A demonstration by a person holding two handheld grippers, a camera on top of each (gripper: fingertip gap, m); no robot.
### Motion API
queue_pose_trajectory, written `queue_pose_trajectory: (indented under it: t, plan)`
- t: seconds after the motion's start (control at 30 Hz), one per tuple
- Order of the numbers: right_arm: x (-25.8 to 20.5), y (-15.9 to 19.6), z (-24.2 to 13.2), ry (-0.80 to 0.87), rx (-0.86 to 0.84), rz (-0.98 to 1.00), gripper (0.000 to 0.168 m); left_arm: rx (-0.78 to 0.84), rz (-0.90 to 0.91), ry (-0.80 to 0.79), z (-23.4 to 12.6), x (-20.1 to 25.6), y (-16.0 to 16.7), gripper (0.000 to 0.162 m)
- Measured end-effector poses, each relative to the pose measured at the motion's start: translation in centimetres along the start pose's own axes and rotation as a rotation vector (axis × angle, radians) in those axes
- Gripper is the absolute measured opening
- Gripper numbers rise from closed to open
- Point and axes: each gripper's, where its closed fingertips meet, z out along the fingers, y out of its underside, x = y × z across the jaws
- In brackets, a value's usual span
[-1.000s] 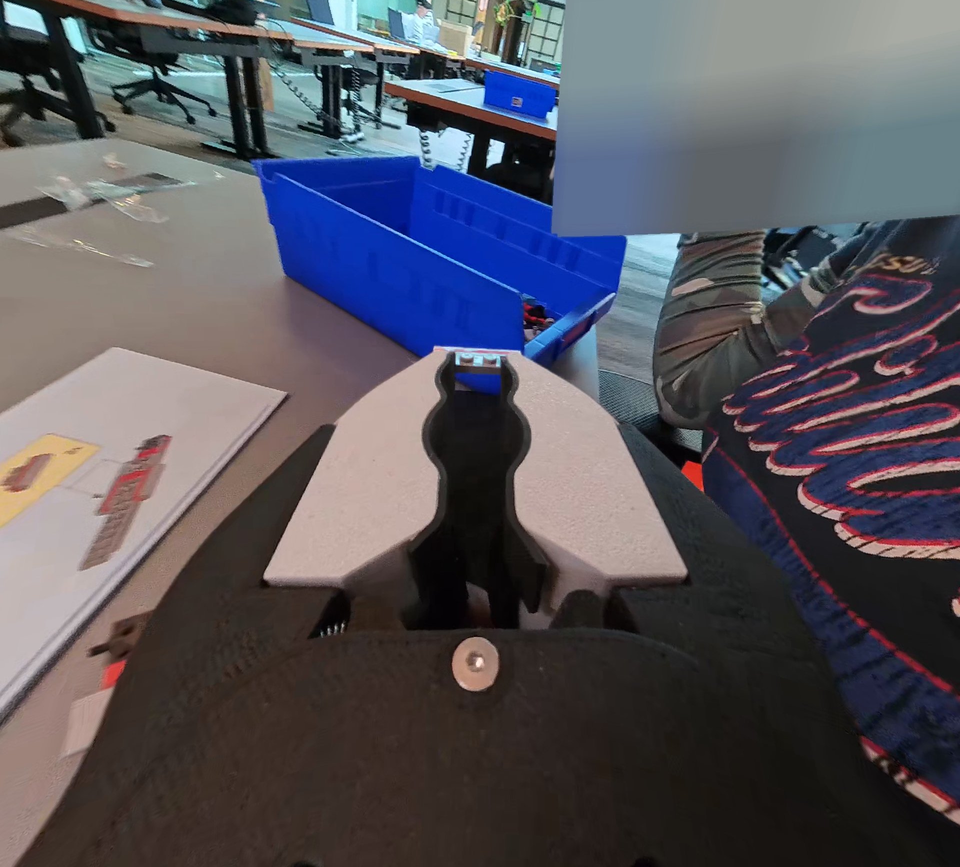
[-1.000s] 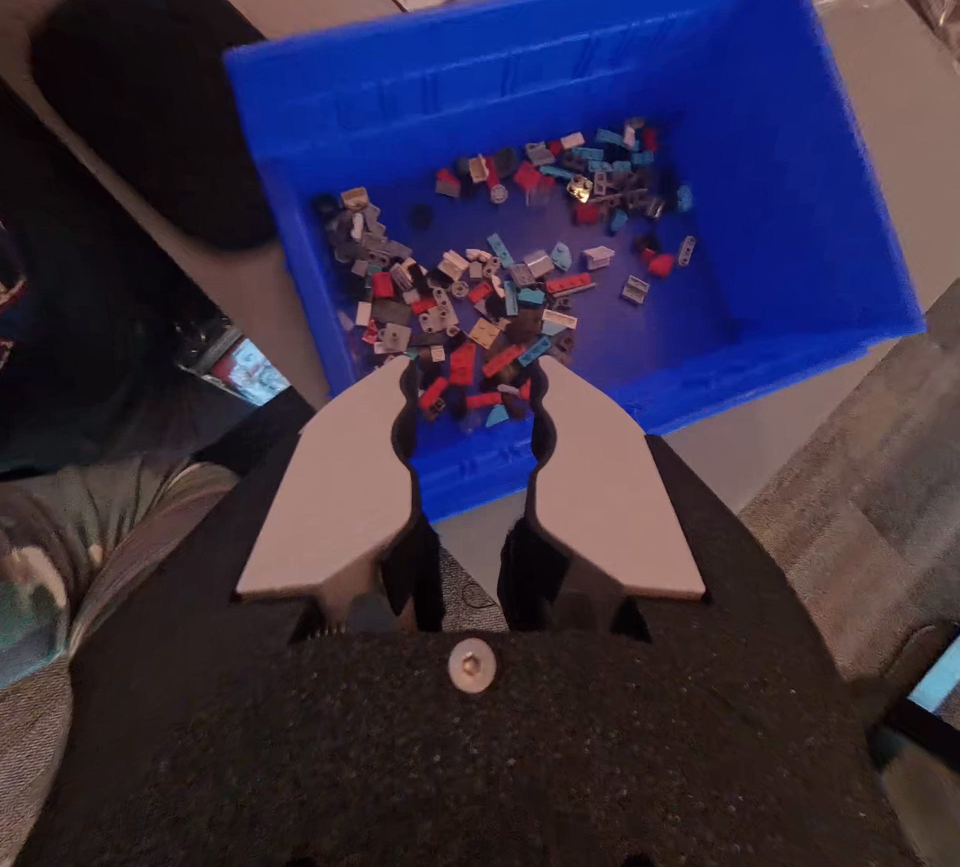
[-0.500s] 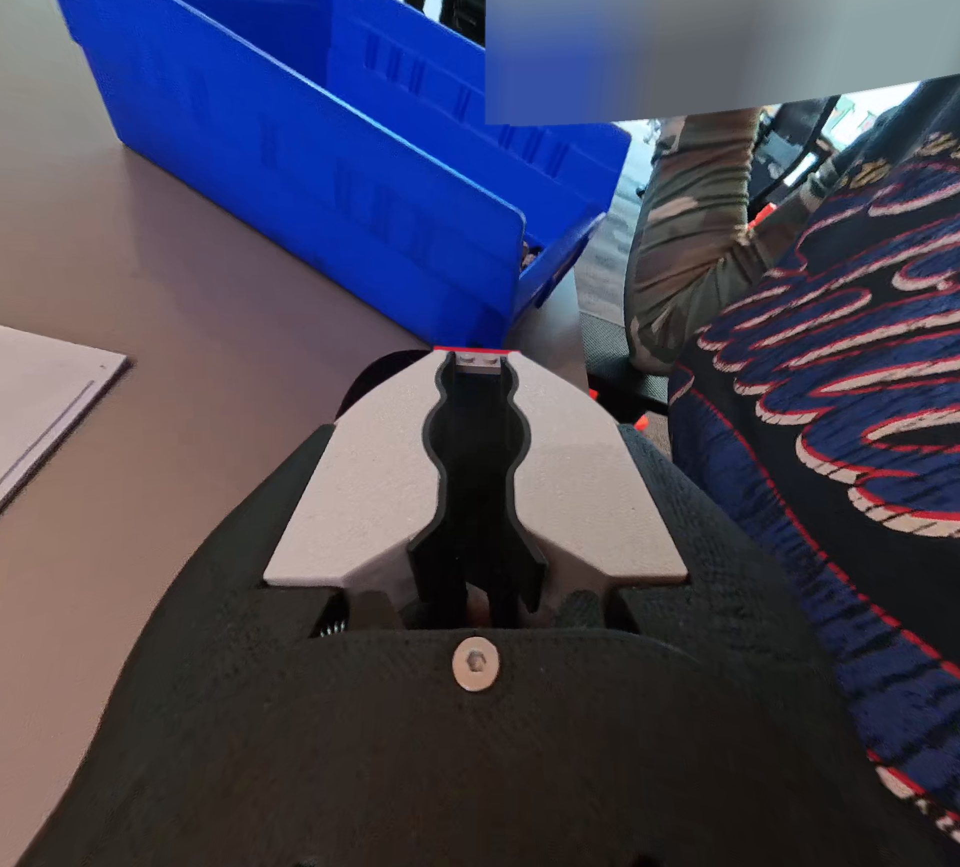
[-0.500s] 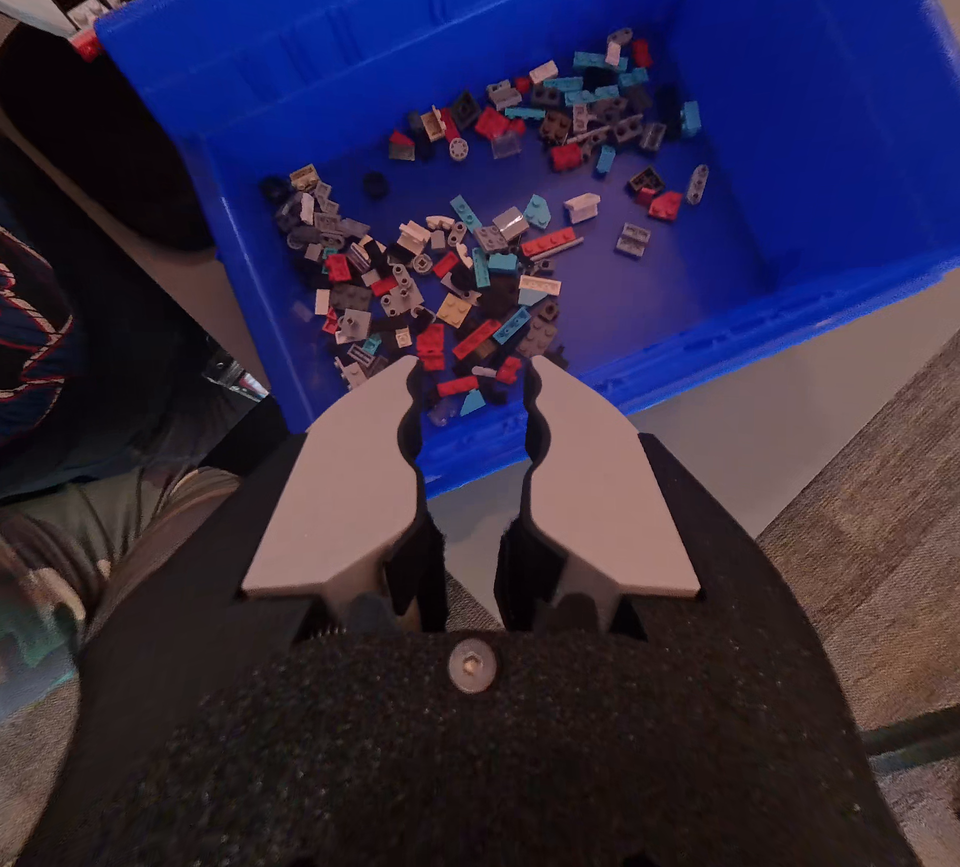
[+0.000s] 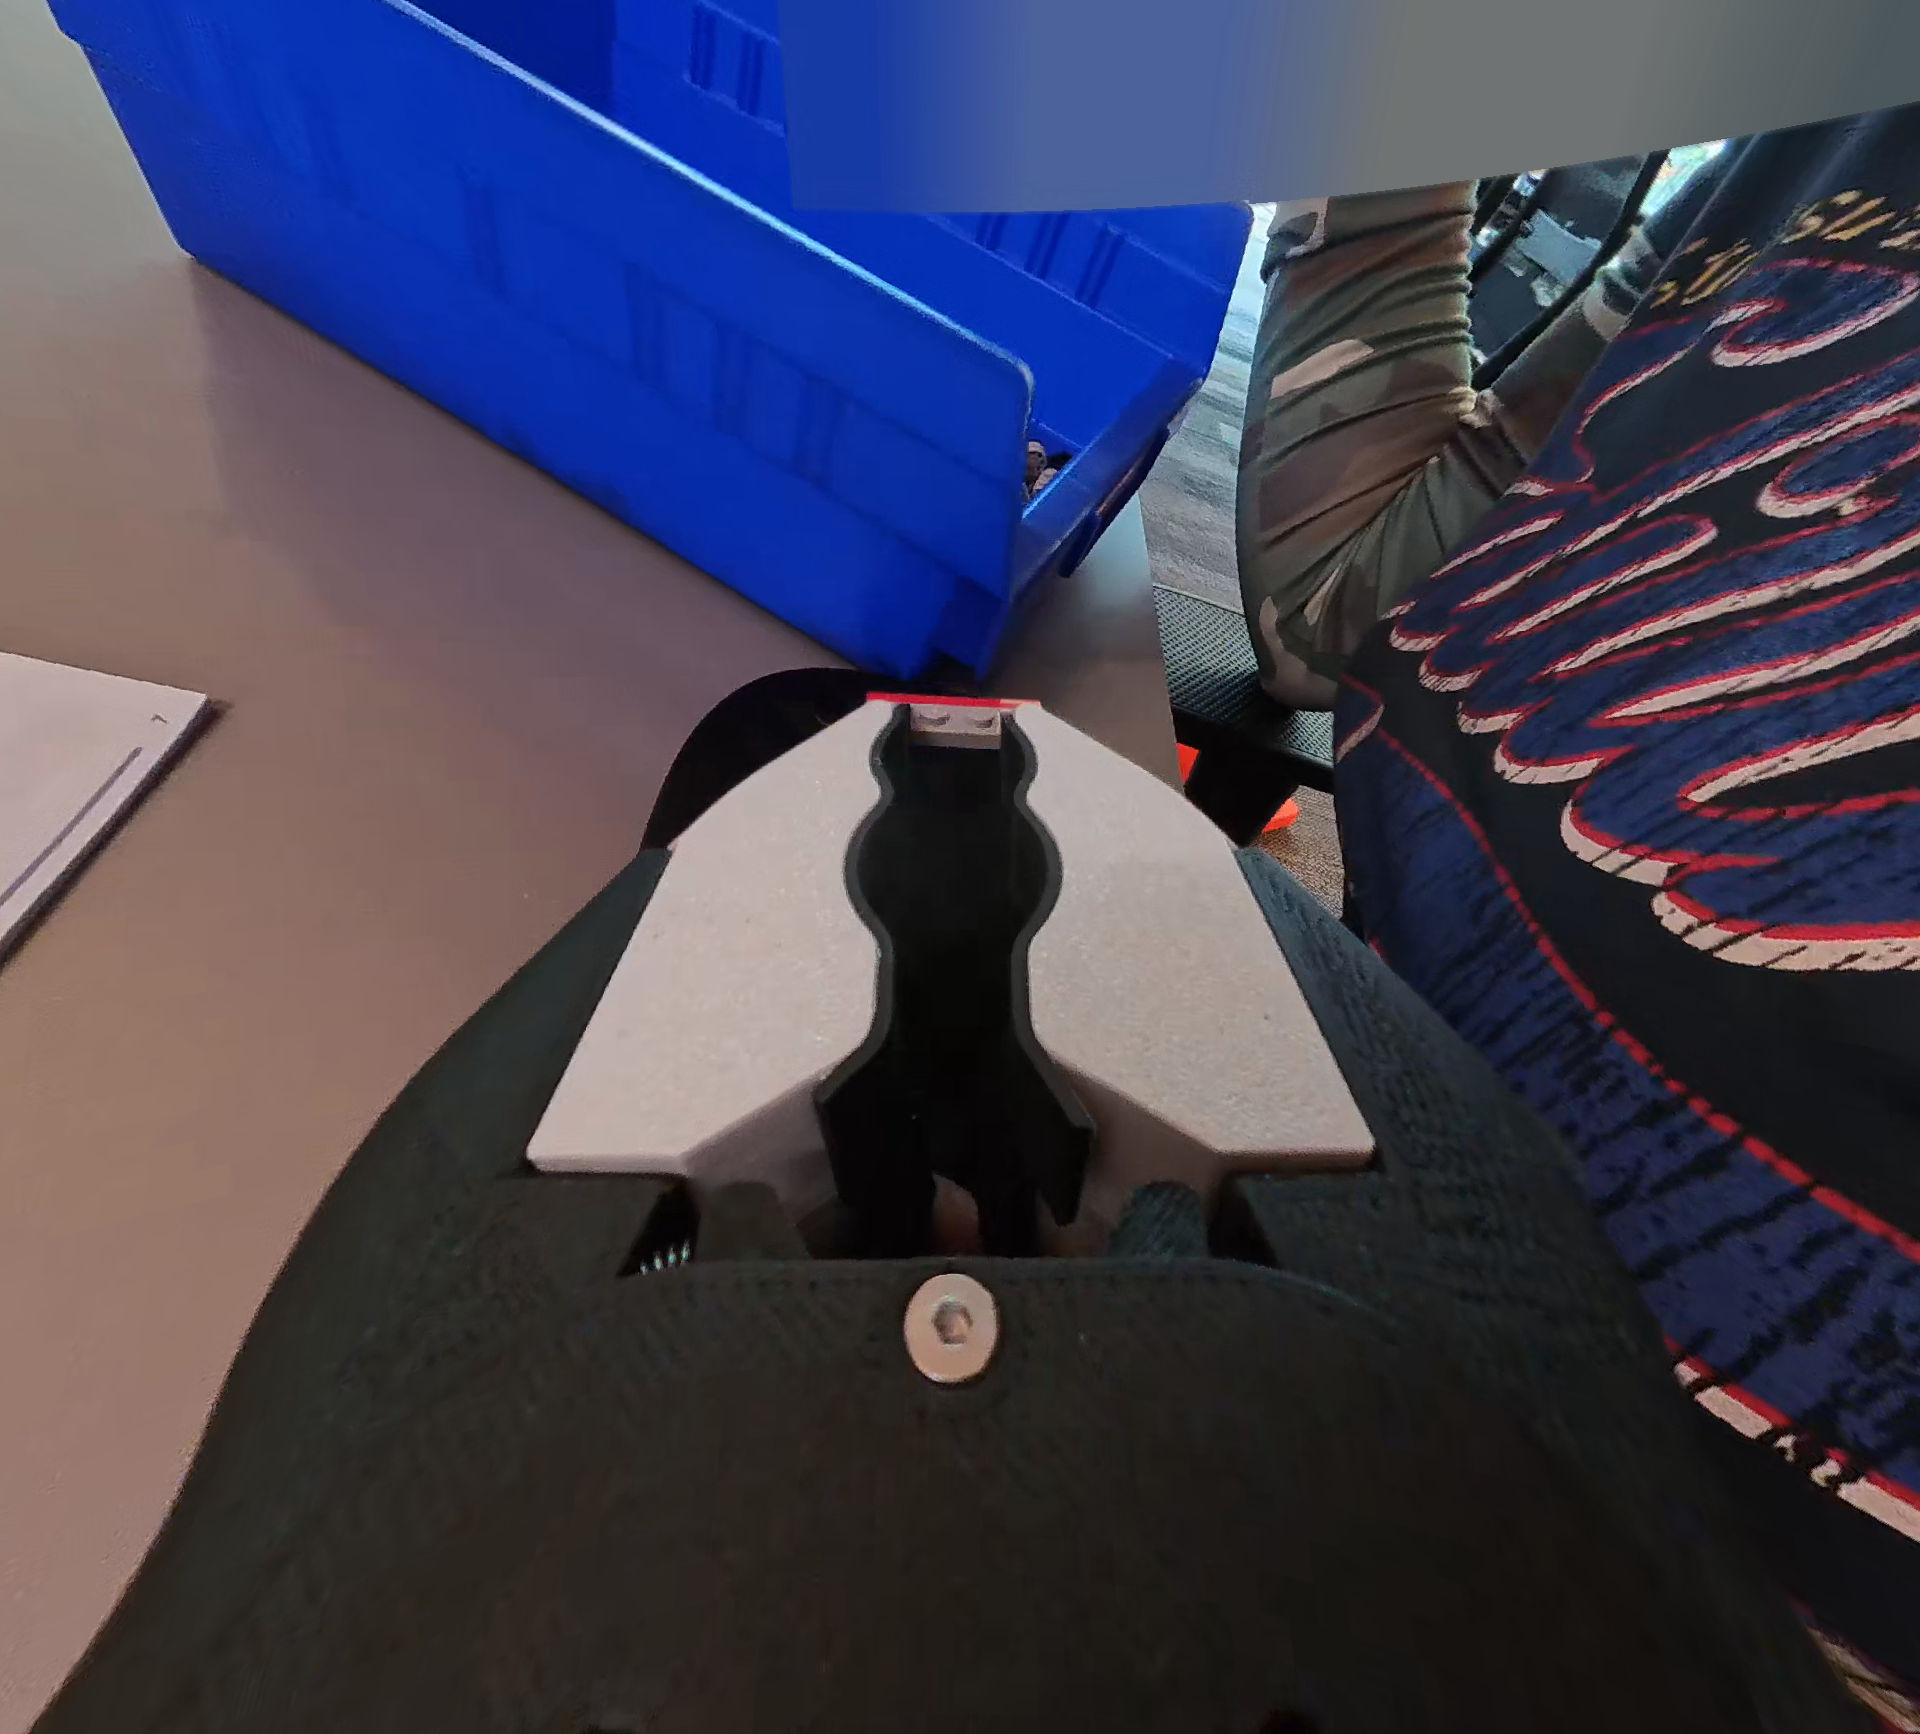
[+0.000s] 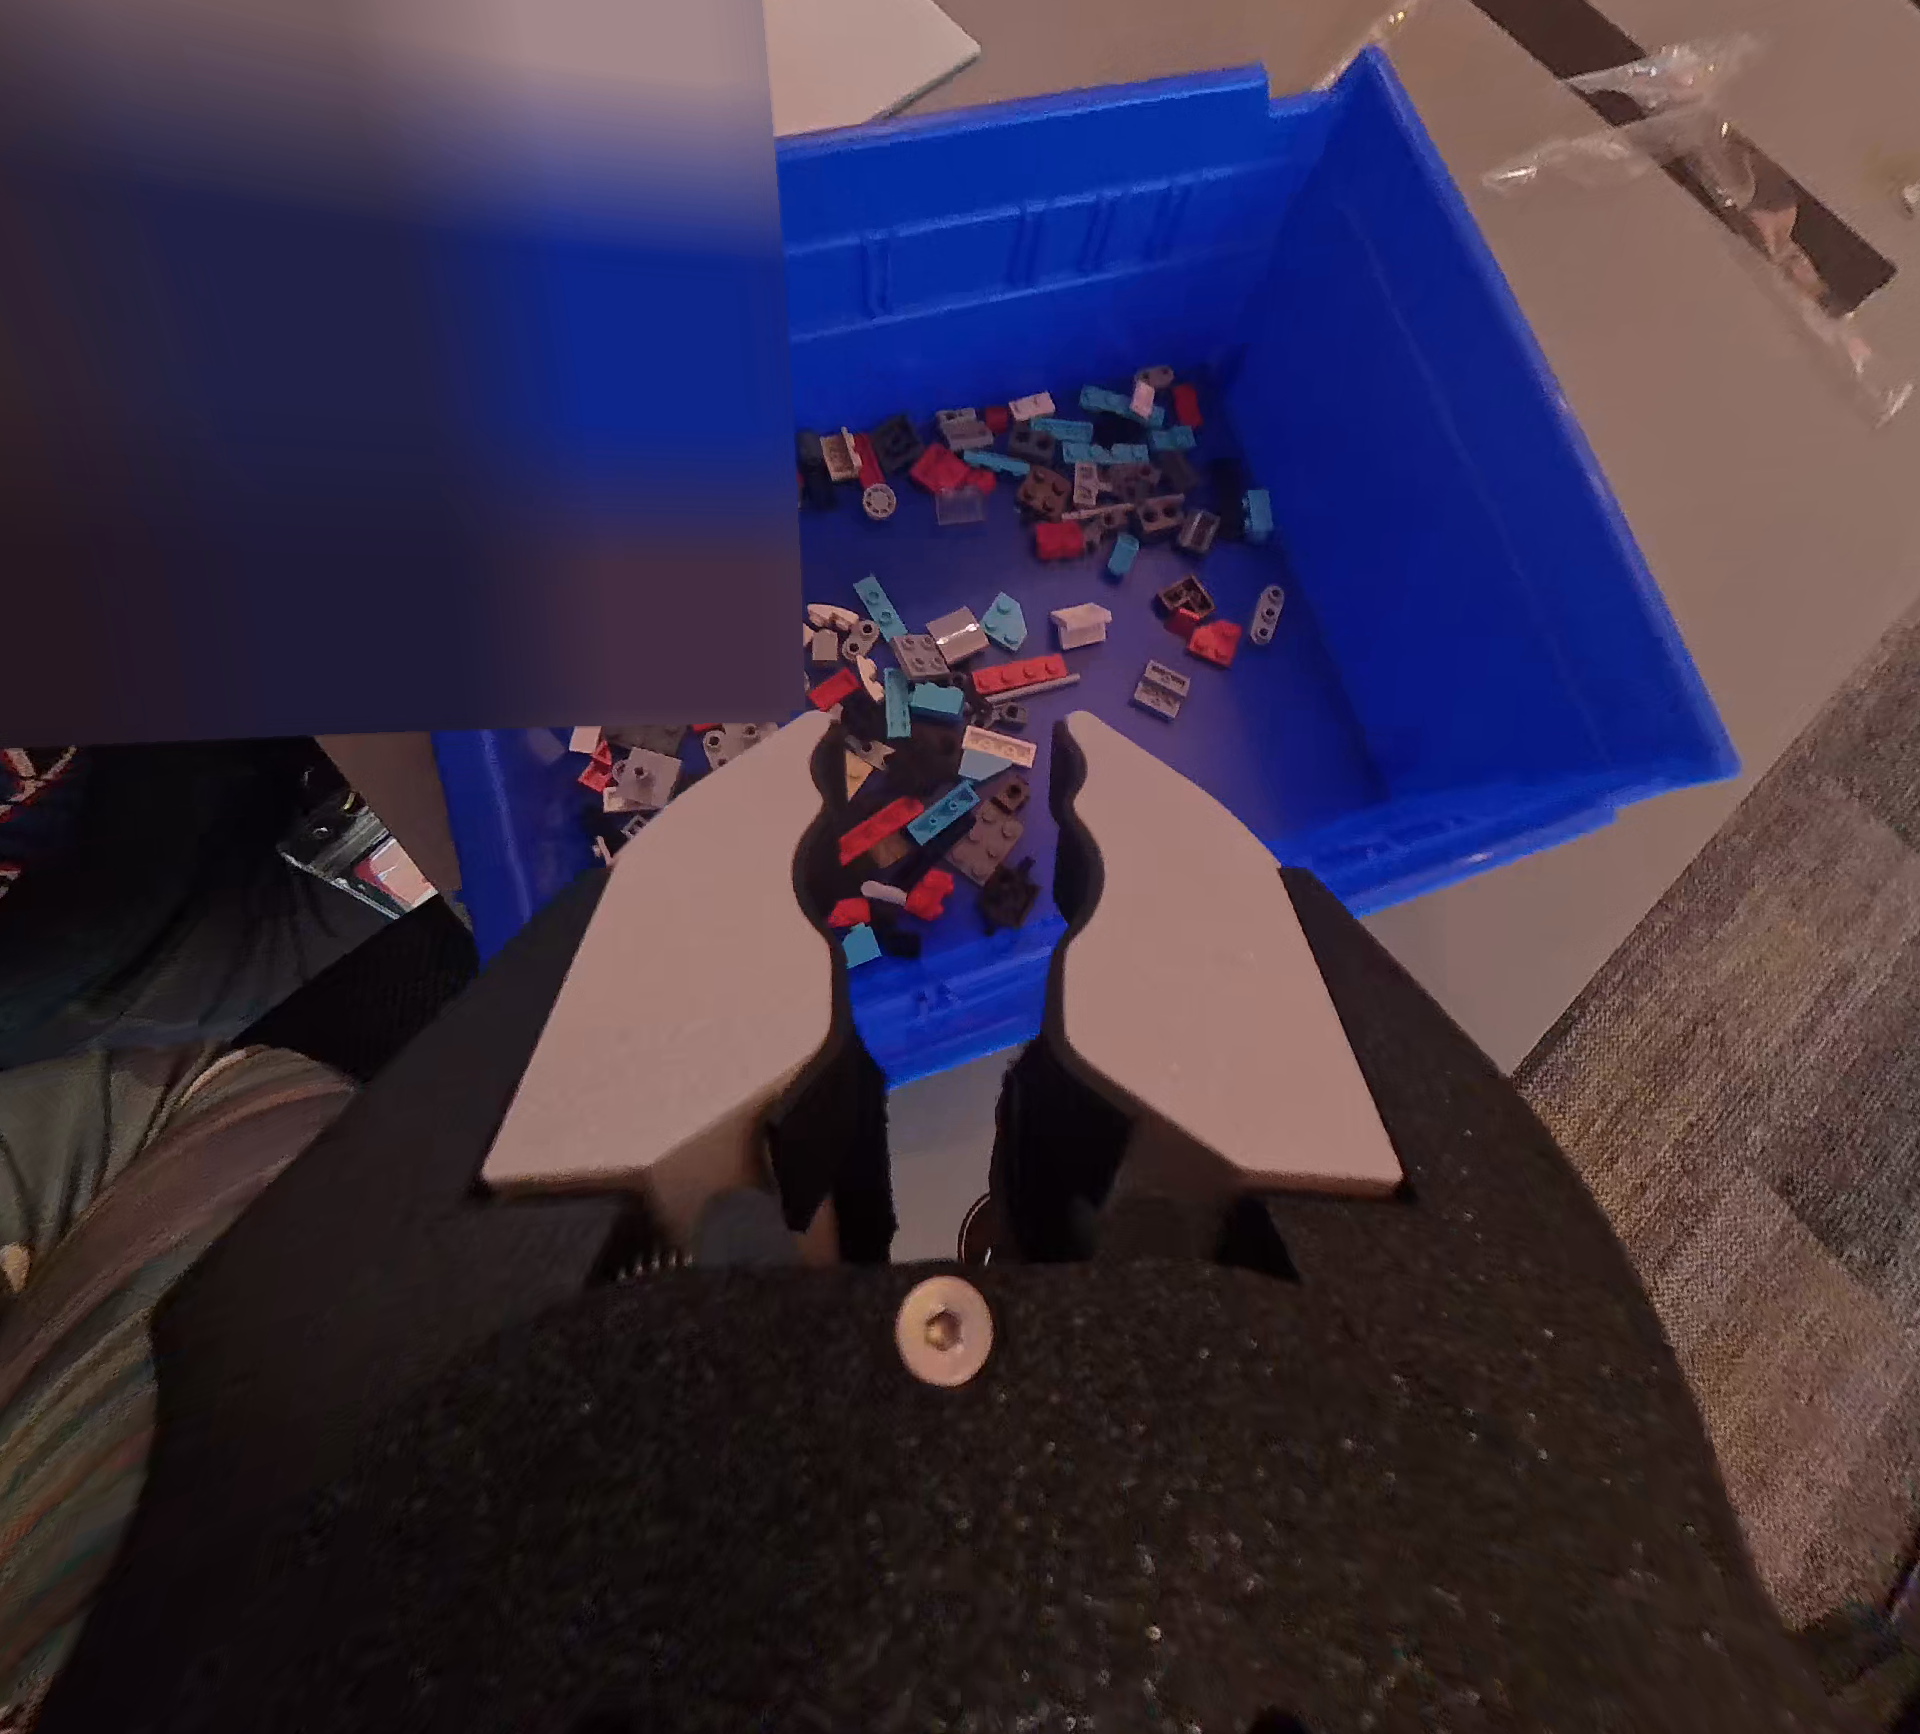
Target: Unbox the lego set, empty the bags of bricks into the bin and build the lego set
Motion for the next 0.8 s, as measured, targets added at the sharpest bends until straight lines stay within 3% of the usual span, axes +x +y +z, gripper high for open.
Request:
queue_pose_trajectory:
  t: [0.23,0.8]
  plan:
    - [-1.3,0.8,1.1,-0.102,-0.066,0.028,0.037,0.019,-0.011,-0.002,-0.2,-0.1,-0.2,0.016]
    - [-1.9,1.9,2.1,-0.172,-0.153,0.088,0.045,0.011,-0.010,-0.009,-0.2,-0.2,0.0,0.016]
